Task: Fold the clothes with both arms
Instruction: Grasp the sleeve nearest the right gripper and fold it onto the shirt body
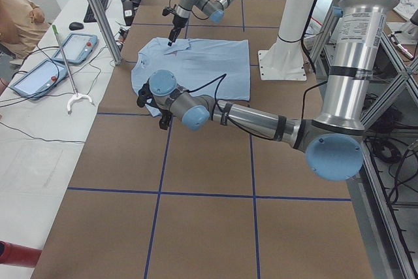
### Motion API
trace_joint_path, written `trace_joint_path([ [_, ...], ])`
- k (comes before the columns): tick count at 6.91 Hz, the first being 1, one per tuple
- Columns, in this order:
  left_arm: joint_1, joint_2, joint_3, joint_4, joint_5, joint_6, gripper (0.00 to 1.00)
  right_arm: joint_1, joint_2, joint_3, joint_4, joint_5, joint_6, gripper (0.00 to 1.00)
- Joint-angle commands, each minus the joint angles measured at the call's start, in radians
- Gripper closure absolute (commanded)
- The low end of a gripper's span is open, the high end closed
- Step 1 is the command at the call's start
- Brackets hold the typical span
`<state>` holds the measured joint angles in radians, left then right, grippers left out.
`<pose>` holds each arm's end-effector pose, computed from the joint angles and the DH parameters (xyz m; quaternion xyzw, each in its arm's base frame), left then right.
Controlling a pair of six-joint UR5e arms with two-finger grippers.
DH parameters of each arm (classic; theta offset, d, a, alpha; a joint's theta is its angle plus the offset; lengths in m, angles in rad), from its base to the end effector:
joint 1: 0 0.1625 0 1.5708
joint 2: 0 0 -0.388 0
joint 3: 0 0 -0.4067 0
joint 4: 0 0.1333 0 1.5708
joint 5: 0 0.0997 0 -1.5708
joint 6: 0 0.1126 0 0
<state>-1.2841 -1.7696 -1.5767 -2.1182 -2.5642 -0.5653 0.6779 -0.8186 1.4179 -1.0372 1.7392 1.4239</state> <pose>0.1294 -0.5766 0.4370 0.1109 0.5370 0.0598 0.8341 -0.5075 -0.5556 0.1732 0.1493 -0.5183 0.1771 0.8232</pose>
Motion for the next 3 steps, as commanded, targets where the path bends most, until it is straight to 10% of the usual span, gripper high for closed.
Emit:
trace_joint_path([
  [1, 0.080, -0.192, 0.229, -0.156, 0.110, -0.163, 0.01, -0.003, -0.216, 0.302, -0.040, 0.003, 0.000, 0.00],
  [3, 0.237, -0.307, 0.353, -0.186, 0.393, -0.304, 0.08, 0.002, -0.247, 0.331, -0.037, -0.006, 0.000, 0.00],
])
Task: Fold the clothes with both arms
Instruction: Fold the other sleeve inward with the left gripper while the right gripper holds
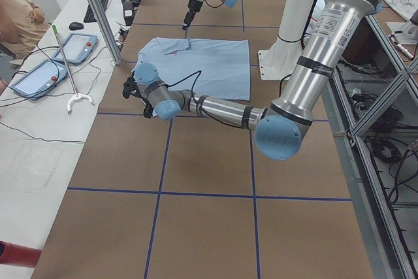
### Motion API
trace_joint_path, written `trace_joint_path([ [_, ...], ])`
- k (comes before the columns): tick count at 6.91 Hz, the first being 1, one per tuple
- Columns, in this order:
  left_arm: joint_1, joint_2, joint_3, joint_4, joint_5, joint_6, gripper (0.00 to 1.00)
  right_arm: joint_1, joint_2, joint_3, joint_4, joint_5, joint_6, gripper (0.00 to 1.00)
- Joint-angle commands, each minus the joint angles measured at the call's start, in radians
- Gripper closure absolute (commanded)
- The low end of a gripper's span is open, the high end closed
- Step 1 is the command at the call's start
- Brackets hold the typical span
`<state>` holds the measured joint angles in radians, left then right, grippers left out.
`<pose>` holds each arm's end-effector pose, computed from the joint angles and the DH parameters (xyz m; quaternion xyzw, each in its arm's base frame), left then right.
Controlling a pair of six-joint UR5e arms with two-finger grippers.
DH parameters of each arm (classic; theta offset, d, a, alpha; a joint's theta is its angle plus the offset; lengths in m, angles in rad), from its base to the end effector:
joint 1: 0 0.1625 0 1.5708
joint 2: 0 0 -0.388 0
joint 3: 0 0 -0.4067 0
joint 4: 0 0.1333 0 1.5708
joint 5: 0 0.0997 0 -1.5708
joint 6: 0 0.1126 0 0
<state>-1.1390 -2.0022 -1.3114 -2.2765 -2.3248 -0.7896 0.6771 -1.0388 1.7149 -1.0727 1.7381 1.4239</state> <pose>0.2376 -0.6500 0.4211 0.1326 0.4996 0.0042 0.8561 -0.4387 -0.4996 0.1933 0.1573 -0.5337 0.1727 0.8128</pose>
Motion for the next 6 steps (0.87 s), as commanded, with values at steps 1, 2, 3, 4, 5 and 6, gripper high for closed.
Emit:
trace_joint_path([
  [1, 0.116, -0.114, 0.184, -0.119, 0.203, -0.118, 0.11, 0.002, -0.049, 0.049, -0.001, -0.011, 0.000, 0.00],
  [2, 0.134, -0.121, 0.272, -0.233, 0.219, -0.128, 0.13, 0.004, -0.069, 0.060, -0.001, -0.020, 0.000, 0.00],
  [3, 0.137, -0.121, 0.276, -0.248, 0.219, -0.163, 0.18, 0.004, -0.079, 0.077, -0.001, -0.025, 0.000, 0.00],
  [4, 0.154, -0.121, 0.281, -0.250, 0.220, -0.172, 0.23, 0.004, -0.087, 0.078, -0.001, -0.026, 0.000, 0.00],
  [5, 0.162, -0.122, 0.285, -0.250, 0.222, -0.172, 0.25, 0.002, -0.092, 0.081, -0.001, -0.032, 0.000, 0.00],
  [6, 0.169, -0.131, 0.294, -0.250, 0.222, -0.172, 0.28, 0.002, -0.099, 0.081, -0.001, -0.034, 0.001, 0.00],
])
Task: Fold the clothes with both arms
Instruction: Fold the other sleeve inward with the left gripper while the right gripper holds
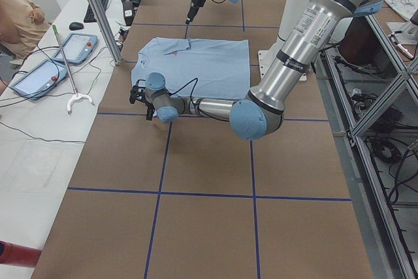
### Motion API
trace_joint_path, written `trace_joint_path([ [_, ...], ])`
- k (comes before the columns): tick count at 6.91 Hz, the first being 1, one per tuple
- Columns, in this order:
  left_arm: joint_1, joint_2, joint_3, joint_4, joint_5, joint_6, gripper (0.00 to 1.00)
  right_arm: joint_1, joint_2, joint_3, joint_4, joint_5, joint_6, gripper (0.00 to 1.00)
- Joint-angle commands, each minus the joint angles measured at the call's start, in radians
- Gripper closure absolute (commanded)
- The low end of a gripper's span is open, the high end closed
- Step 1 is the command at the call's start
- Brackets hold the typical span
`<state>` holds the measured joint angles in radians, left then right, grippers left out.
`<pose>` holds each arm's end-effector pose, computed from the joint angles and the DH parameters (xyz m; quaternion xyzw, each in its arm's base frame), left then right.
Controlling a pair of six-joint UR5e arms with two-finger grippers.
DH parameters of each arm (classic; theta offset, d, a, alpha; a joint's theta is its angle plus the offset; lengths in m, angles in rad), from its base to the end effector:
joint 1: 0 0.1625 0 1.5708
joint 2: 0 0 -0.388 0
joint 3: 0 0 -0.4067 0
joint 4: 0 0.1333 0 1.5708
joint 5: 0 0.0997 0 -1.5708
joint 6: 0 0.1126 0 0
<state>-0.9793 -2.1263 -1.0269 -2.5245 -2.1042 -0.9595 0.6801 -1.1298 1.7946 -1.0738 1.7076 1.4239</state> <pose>0.3538 -0.6631 0.4606 0.1563 0.4801 -0.0361 0.8624 -0.4139 -0.4864 0.2154 0.1677 -0.5243 0.1835 0.8144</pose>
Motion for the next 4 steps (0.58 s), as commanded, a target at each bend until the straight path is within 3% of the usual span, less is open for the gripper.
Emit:
trace_joint_path([
  [1, 0.014, -0.006, 0.017, -0.003, 0.001, -0.002, 0.31, -0.001, -0.007, 0.003, 0.003, -0.003, 0.001, 0.00],
  [4, 0.019, -0.024, 0.042, -0.003, 0.003, -0.002, 0.35, -0.001, -0.010, 0.002, 0.005, -0.003, 0.001, 0.00],
])
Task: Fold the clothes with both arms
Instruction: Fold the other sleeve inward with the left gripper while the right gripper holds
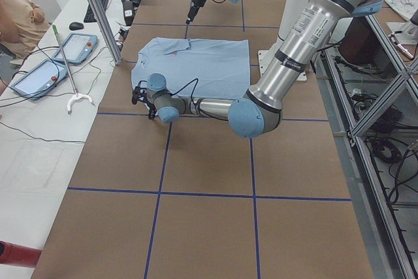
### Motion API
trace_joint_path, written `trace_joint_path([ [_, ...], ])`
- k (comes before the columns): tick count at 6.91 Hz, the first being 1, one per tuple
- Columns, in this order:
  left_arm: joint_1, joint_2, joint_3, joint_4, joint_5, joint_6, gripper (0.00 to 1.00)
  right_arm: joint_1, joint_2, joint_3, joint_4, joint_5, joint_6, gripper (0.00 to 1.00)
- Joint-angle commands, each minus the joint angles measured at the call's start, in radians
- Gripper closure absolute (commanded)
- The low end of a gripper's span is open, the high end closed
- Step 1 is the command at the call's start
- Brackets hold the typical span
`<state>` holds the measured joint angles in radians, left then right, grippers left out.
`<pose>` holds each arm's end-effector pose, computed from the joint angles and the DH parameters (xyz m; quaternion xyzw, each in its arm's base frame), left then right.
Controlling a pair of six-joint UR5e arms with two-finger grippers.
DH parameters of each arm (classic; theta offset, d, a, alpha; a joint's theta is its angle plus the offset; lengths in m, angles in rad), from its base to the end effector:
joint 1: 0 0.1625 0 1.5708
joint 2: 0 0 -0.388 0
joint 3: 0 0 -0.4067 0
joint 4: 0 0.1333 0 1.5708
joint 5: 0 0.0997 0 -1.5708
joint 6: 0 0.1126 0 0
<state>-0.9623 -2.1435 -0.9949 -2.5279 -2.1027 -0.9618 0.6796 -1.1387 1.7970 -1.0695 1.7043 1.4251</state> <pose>0.3684 -0.6620 0.4647 0.1482 0.4783 -0.0319 0.8650 -0.4128 -0.4857 0.2192 0.1681 -0.5231 0.1849 0.8148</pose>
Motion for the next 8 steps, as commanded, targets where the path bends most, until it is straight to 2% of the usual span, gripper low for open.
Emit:
trace_joint_path([
  [1, 0.007, -0.013, 0.018, 0.000, 0.001, 0.000, 0.35, 0.000, -0.001, -0.001, 0.000, 0.000, 0.000, 0.00],
  [2, 0.010, -0.015, 0.021, 0.000, 0.001, 0.000, 0.38, 0.000, -0.003, -0.002, 0.000, 0.000, -0.002, 0.00],
  [3, 0.011, -0.018, 0.021, 0.000, 0.001, 0.000, 0.55, -0.002, -0.003, -0.007, 0.000, -0.005, -0.002, 0.00],
  [4, 0.011, -0.019, 0.018, 0.000, 0.001, -0.012, 1.00, -0.005, -0.003, -0.008, 0.000, -0.009, -0.002, 0.00],
  [6, 0.010, -0.062, -0.007, 0.000, 0.000, -0.096, 1.00, -0.018, -0.003, -0.013, 0.000, -0.038, -0.002, 0.00],
  [7, 0.013, -0.068, -0.063, 0.001, -0.002, -0.182, 1.00, -0.020, -0.006, -0.014, 0.002, -0.037, -0.003, 0.00],
  [8, 0.052, -0.097, -0.067, 0.001, 0.001, -0.237, 1.00, -0.020, -0.007, -0.014, 0.002, -0.037, -0.003, 0.00],
])
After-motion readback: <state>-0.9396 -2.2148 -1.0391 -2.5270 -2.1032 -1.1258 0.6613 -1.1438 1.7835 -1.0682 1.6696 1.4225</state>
